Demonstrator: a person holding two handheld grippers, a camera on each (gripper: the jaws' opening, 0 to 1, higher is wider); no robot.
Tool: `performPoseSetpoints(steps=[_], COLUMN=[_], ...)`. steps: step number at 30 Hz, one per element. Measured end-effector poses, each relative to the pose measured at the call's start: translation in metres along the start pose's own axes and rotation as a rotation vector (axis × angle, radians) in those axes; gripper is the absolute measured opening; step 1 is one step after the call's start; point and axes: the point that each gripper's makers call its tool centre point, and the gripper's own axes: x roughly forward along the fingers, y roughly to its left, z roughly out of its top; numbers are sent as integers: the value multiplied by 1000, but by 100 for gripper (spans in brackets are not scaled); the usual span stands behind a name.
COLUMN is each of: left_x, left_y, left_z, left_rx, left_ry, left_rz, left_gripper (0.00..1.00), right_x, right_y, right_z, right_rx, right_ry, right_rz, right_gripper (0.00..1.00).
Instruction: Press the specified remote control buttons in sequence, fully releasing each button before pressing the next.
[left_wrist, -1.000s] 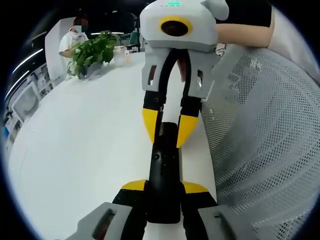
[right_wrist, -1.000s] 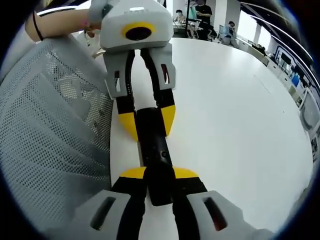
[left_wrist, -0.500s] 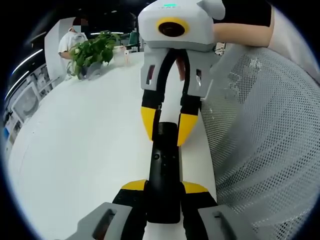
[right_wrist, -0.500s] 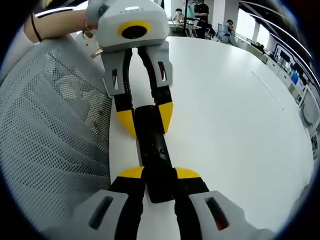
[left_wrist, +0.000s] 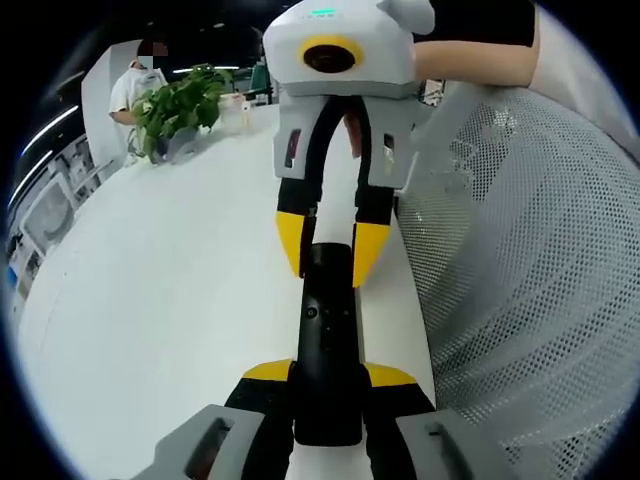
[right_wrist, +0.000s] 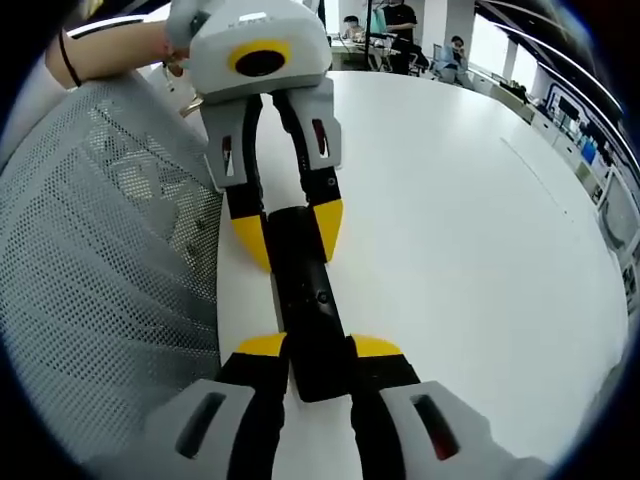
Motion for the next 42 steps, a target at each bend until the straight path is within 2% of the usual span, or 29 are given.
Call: performPoseSetpoints(steps=[10,11,12,13,16,36,37,38,39,42], left_x=[-3,-4,-5,-5,-6,-16,-16,-17,-18,-18], left_y=[1,2,2,2,2,7,7,8,9,8], left_z=[-3,-4,-4,-5,-6,-17,-18,-19,-20,-19], left_rx=[-12,-13,-14,-20,-22,-74,-77,-78,-88,-86], left_ry=[6,8,9,9,10,16,16,17,17,15], left_rz=[-1,1,2,2,4,20,22,23,28,28], left_gripper=[26,26,26,26,26,26,26,26,26,26], right_x=[0,1,0,2,2,0,-1,-3,-7,-7], right_y=[0,0,-4,-3,-1,-6,-7,-9,-16,-12], right_z=[-4,-6,-18,-20,-17,-21,-23,-26,-35,-34], right_rx=[11,7,-27,-67,-32,-14,-9,-12,-35,-14], right_ry=[12,24,90,93,83,76,79,90,135,116], right_rz=[1,-2,-24,-25,-17,-19,-23,-31,-59,-40], right_gripper=[25,26,26,26,26,24,22,13,0,1])
